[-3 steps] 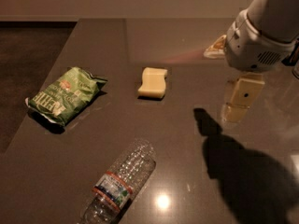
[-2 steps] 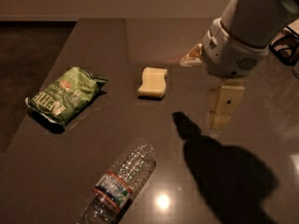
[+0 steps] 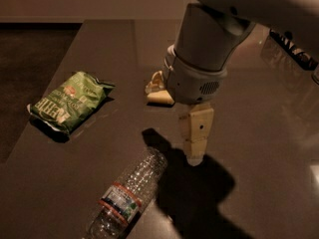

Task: Place water bottle upright

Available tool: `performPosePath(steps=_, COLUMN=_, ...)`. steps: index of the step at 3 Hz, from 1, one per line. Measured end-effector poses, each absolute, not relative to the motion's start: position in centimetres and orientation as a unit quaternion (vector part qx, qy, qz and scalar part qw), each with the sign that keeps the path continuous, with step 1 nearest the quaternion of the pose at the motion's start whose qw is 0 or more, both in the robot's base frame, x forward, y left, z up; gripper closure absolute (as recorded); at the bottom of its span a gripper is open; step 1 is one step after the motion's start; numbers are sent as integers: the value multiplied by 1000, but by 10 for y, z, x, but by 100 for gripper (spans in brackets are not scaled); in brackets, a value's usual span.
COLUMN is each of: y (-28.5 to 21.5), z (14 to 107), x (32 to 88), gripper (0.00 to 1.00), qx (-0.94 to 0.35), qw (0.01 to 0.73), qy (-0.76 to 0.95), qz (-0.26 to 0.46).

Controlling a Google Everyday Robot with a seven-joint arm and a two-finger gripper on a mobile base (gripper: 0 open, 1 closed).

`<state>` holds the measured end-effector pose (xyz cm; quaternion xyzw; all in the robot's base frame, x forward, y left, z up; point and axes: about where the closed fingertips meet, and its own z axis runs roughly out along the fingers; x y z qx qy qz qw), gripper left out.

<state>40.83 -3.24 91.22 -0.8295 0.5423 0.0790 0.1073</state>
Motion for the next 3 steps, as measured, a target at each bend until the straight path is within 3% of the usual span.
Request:
performPosePath(steps=1, y=-32, z=912, x=408, gripper=0, qx=-830, qw=107, qy=542, qz=79)
performPosePath(steps=3, y=16, z=894, x=382, gripper=0, qx=-868, qw=111, qy=470, qz=116)
